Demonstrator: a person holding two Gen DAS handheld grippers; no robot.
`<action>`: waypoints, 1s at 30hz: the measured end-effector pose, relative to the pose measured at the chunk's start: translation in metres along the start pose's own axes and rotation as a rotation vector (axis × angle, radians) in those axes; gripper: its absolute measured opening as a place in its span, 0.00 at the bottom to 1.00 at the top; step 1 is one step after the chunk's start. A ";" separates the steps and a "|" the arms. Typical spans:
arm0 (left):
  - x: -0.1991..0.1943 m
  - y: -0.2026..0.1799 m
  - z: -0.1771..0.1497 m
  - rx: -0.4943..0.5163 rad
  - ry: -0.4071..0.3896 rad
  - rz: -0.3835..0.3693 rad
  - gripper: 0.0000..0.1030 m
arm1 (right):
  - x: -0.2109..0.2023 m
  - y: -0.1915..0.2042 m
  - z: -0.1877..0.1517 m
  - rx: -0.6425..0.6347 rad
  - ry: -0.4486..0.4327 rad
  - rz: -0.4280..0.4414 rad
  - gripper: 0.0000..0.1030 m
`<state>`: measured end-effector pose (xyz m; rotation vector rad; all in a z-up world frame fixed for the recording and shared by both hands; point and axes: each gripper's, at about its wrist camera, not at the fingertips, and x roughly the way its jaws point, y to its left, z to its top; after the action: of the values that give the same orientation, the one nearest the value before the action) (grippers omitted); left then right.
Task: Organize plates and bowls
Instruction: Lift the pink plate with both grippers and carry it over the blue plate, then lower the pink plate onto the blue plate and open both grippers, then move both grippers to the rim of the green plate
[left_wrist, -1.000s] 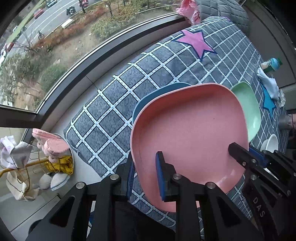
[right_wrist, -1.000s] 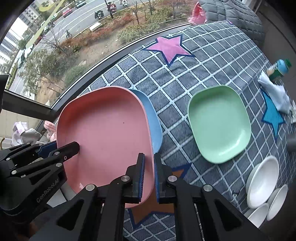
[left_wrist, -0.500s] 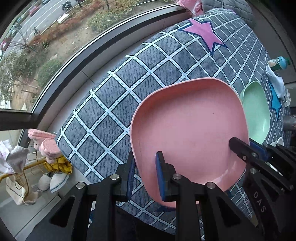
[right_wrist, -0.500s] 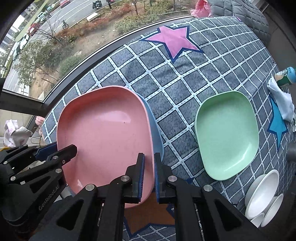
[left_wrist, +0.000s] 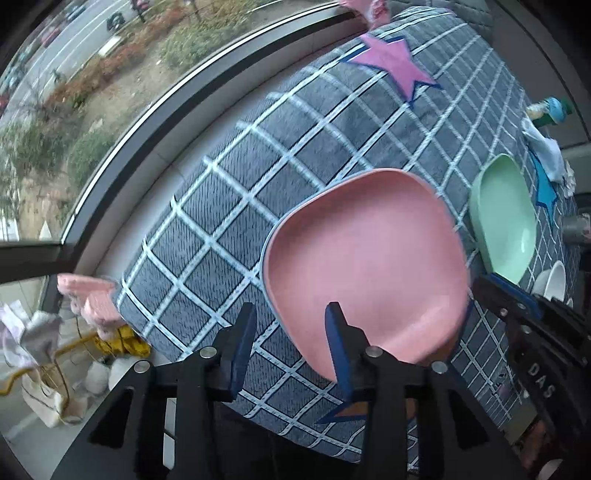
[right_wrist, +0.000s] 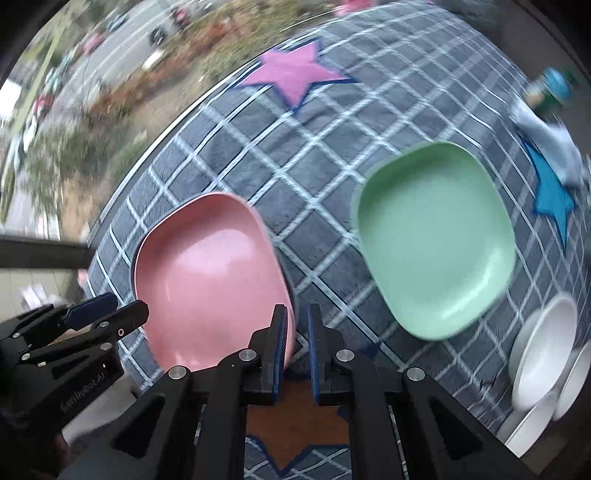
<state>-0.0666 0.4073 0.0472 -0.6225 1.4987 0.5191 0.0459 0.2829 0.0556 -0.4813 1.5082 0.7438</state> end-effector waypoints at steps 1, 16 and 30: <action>-0.003 -0.004 0.001 0.018 -0.010 0.002 0.42 | -0.005 -0.009 -0.005 0.044 -0.012 0.011 0.12; -0.052 -0.132 0.003 0.566 -0.142 -0.021 0.77 | -0.071 -0.101 -0.082 0.587 -0.172 0.055 0.80; -0.086 -0.172 -0.036 0.599 -0.151 -0.170 0.77 | -0.126 -0.120 -0.158 0.681 -0.264 -0.056 0.99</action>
<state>0.0197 0.2605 0.1441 -0.2282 1.3510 -0.0250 0.0284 0.0711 0.1546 0.0882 1.3864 0.2041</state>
